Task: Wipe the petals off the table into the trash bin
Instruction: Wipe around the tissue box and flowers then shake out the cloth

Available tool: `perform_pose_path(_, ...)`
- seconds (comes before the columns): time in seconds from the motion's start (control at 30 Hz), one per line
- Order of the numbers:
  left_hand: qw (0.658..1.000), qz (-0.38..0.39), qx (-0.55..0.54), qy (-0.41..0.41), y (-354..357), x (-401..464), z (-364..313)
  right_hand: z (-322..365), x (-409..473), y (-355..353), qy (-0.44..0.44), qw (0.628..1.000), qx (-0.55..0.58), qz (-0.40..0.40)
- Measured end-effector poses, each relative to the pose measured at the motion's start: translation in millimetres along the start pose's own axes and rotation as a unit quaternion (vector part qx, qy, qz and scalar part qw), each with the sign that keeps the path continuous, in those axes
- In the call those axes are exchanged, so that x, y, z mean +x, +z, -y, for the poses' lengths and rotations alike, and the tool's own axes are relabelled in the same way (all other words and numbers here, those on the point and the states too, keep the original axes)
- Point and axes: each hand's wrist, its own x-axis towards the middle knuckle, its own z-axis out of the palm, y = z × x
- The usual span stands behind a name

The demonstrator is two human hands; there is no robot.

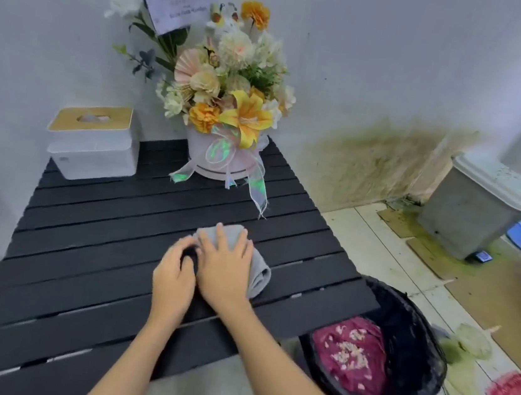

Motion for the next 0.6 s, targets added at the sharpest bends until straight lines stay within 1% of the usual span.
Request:
perform_pose_path(0.03, 1.000, 0.013, 0.006, 0.019, 2.1, 1.1, 3.1, -1.6, 1.7, 0.7, 0.005, 0.999, -0.027, 0.017)
perform_pose_path(0.07, 0.999, 0.025, 0.021, 0.033, 4.3, 3.2, 5.7, -9.3, 4.0, -1.3, 0.001, 0.999, -0.040, 0.008)
perform_pose_path(0.13, 0.994, 0.052, 0.086, 0.052, 5.3, 3.0, 8.1, -33.8, 5.4, -0.8, -0.026, 0.999, -0.037, -0.020)
perform_pose_path(0.17, 0.989, 0.066, 0.114, 0.062, 5.6, 1.3, 8.6, -47.2, 1.1, -4.0, -0.021, 0.999, -0.030, -0.025)
perform_pose_path(0.23, 0.985, 0.084, 0.131, 0.072, 4.3, -0.5, 5.8, -72.5, -9.2, -17.1, 0.016, 0.997, -0.028, -0.069)
perform_pose_path(0.27, 0.985, 0.085, 0.135, 0.070, 3.5, -0.2, 4.0, -86.1, -12.8, -22.9, 0.036, 0.996, -0.029, -0.073)
perform_pose_path(0.33, 0.981, 0.095, 0.157, 0.068, 1.9, -1.8, 1.7, -118.4, -21.4, -33.2, 0.092, 0.993, -0.046, -0.048)
perform_pose_path(0.43, 0.967, 0.103, 0.213, 0.091, 4.7, -1.1, 4.1, -160.4, -38.2, -45.9, 0.172, 0.979, -0.049, -0.093)
perform_pose_path(0.47, 0.961, 0.100, 0.240, 0.093, 7.0, -1.1, 4.9, -169.0, -42.3, -50.3, 0.188, 0.976, -0.037, -0.101)
perform_pose_path(0.53, 0.953, 0.074, 0.279, 0.095, 17.1, 0.5, 2.9, -182.2, -45.0, -57.7, 0.218, 0.972, -0.002, -0.090)
perform_pose_path(0.6, 0.958, 0.059, 0.271, 0.070, 32.8, 5.0, -15.1, -197.5, -38.8, -65.0, 0.258, 0.960, 0.064, -0.089)
